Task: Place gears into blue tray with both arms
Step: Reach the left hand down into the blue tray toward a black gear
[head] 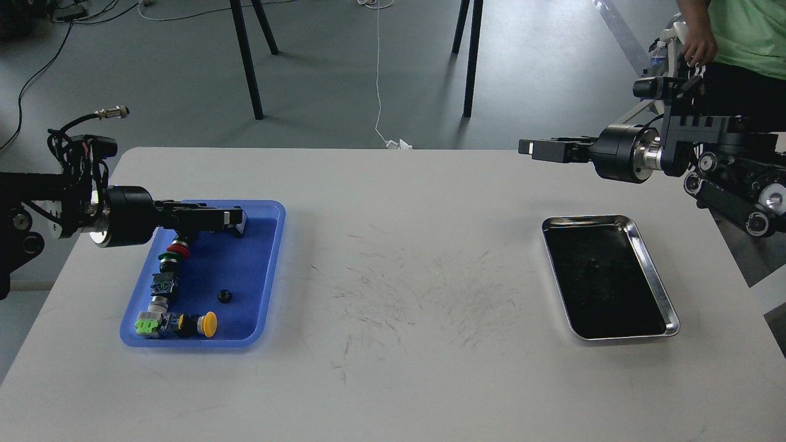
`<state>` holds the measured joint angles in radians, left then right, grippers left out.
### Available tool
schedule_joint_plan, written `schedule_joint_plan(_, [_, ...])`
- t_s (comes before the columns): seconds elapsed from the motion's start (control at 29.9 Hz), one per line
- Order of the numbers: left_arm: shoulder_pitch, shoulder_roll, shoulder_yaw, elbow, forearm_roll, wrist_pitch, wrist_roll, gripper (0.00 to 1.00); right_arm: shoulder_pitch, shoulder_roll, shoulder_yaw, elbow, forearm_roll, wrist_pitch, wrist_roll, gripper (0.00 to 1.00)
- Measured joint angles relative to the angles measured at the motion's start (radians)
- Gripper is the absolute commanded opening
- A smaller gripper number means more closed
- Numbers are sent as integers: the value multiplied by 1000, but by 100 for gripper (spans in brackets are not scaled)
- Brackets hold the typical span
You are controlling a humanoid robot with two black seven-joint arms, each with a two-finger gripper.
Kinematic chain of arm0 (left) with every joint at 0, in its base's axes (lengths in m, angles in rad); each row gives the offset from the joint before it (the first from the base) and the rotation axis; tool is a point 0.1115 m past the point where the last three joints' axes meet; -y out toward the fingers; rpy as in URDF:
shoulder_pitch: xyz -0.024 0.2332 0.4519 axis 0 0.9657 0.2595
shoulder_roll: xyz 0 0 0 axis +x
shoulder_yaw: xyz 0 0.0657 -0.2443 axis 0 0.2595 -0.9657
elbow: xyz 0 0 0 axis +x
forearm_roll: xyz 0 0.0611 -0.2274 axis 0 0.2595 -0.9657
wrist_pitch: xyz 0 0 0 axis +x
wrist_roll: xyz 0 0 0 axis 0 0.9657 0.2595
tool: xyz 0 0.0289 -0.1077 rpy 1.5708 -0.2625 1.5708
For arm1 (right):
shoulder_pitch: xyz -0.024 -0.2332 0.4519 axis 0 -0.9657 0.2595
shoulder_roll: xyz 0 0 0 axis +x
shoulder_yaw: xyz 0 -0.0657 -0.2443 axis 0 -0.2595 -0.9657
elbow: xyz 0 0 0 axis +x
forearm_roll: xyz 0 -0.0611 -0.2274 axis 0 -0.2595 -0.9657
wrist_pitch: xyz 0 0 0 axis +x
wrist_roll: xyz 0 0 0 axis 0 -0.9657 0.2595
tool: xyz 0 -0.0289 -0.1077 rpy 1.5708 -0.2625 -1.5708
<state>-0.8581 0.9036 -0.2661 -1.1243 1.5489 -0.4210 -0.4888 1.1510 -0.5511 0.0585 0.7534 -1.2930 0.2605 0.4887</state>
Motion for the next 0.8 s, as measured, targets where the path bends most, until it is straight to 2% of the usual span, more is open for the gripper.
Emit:
schedule_joint_plan(0.23, [12, 0, 21, -4, 85, 76, 0, 95, -12, 0, 38, 1, 253, -53, 0, 82])
schedule_joint_plan(0.4, [50, 4, 47, 0, 118, 164, 0, 95, -50, -4, 61, 0, 367, -82, 0, 82])
schedule_joint_plan(0.8, [142, -7, 77, -4, 253, 250, 0, 93, -122, -17, 115, -63, 667, -93, 0, 84])
